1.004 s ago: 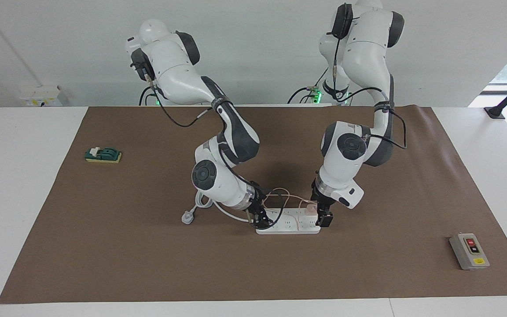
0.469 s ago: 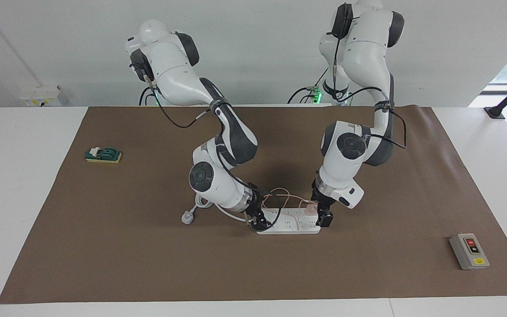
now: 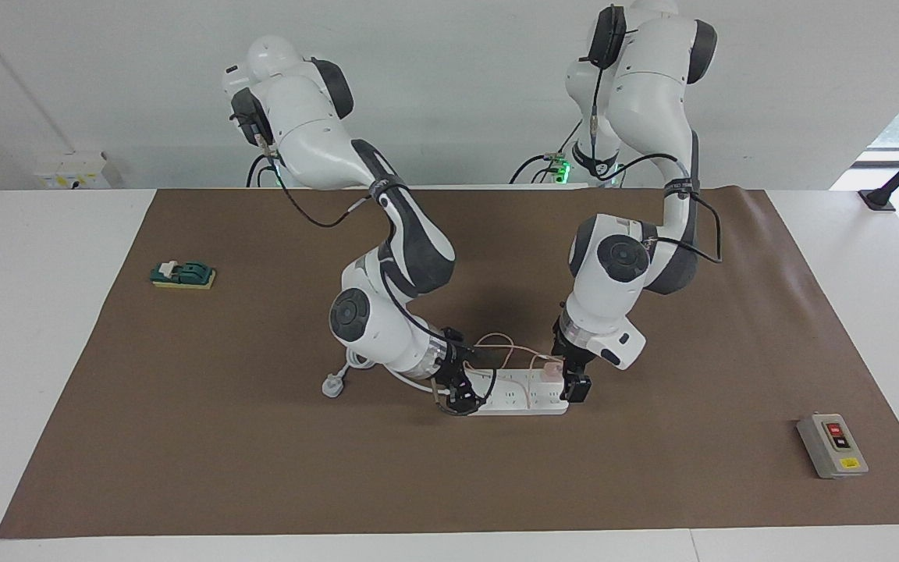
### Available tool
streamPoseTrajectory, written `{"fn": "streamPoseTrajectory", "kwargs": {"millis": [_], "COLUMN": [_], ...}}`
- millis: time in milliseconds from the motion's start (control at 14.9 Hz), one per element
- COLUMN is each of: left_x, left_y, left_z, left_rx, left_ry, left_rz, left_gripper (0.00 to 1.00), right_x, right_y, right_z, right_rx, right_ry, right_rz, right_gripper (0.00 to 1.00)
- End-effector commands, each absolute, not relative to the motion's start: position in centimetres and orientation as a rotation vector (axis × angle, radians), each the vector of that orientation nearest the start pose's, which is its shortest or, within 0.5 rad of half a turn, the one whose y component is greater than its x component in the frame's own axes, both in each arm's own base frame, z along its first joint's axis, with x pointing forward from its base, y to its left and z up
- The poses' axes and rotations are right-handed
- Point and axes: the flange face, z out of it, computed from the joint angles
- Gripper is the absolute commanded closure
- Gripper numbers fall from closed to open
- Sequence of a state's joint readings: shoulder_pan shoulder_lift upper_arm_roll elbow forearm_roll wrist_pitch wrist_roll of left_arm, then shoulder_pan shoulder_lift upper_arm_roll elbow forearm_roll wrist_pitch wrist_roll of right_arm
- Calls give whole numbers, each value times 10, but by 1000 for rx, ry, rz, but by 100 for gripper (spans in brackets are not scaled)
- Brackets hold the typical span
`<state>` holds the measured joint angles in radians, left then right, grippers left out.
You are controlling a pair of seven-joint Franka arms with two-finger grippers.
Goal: Unplug charger and place it aside
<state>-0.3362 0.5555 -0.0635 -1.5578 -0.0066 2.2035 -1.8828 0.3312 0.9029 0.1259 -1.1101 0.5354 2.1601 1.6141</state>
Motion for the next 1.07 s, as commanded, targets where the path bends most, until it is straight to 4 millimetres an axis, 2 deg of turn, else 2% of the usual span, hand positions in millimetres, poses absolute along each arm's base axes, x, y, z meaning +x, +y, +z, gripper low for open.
{"fn": "streamPoseTrajectory", "kwargs": {"millis": [0,804,1004], "left_x": [647,647,648], "left_y": [-269,-268,-273], "left_z": [338,336,339], "left_rx": [-2369,-2367,-2381], "left_ry": [-2200,-2201,-2202], "left_rz": [-35,-34,-42], "left_gripper": [0,0,0], "right_x": [708,701,701], "right_y": [335,339,339], "right_z": [281,268,266], "right_rx": [-1928,-1905,-1902], "right_ry": [1830,1849,1851], "right_rz": [559,601,596], "right_gripper": [4,2,2]}}
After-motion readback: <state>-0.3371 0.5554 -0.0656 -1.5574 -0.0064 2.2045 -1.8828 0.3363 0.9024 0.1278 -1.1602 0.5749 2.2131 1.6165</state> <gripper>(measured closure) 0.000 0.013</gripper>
